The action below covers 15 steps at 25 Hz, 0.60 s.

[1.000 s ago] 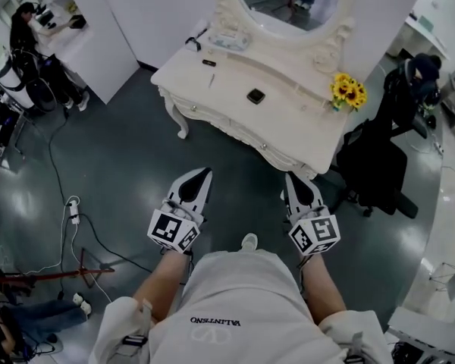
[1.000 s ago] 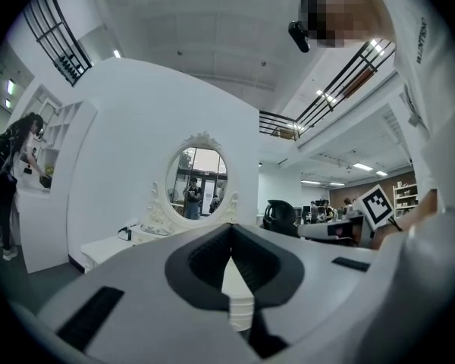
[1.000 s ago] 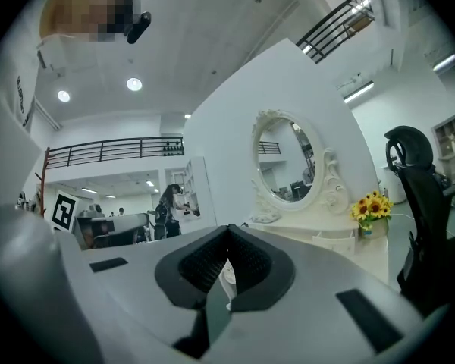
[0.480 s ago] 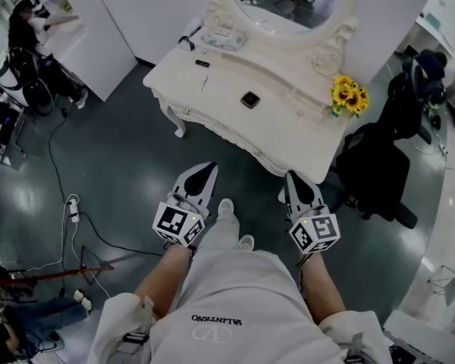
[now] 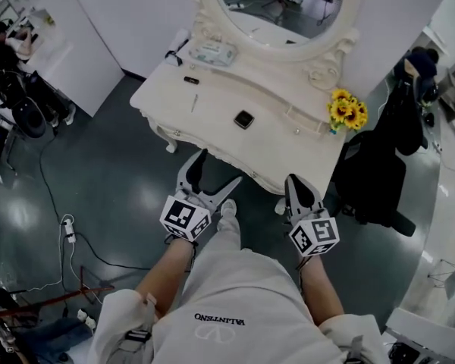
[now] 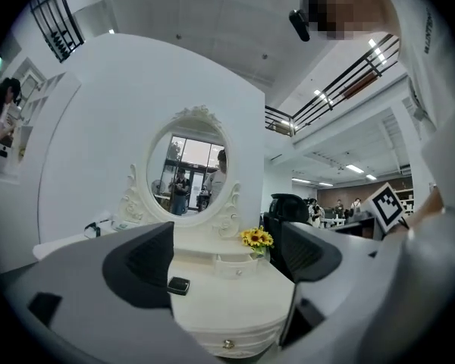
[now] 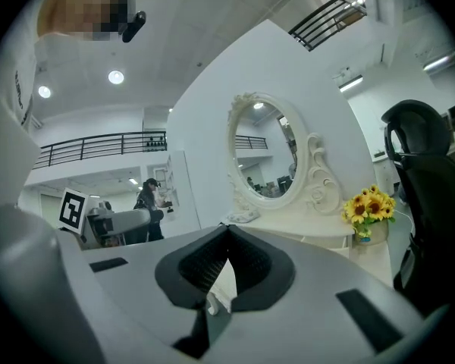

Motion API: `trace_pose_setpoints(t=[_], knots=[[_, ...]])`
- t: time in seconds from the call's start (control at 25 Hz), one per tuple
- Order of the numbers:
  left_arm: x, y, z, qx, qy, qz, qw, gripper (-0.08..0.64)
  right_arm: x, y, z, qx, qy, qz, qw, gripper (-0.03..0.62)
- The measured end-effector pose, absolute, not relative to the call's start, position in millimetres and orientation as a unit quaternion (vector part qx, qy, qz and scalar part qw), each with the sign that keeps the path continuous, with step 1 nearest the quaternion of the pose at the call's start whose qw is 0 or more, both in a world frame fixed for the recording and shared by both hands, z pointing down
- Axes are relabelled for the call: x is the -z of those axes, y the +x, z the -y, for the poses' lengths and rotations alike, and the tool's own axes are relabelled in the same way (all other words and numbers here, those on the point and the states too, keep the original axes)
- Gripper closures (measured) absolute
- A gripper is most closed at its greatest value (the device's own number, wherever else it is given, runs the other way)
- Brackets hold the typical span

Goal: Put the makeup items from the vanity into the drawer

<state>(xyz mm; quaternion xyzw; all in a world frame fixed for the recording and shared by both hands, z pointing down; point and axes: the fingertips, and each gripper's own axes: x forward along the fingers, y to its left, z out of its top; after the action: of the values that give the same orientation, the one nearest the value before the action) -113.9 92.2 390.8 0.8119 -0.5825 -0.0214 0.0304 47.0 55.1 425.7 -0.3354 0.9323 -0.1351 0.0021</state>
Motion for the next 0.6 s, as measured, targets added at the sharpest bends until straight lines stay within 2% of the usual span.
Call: trace_pose_setpoints(t=[0.16,0.6], knots=[[-396.5,-131.0,-45.4,0.008,0.817,0.576,0.033,0.085,-423.5,32.7,-14.7,0.135,-0.356,-0.925,-0.003,0.581],[-436.4,-174.5,69.3,-0.024,0.843,0.532,0.079,0.077,-437.1,-21.7,86.3,0.157,-0.4,-0.903,-0.016,0.58]])
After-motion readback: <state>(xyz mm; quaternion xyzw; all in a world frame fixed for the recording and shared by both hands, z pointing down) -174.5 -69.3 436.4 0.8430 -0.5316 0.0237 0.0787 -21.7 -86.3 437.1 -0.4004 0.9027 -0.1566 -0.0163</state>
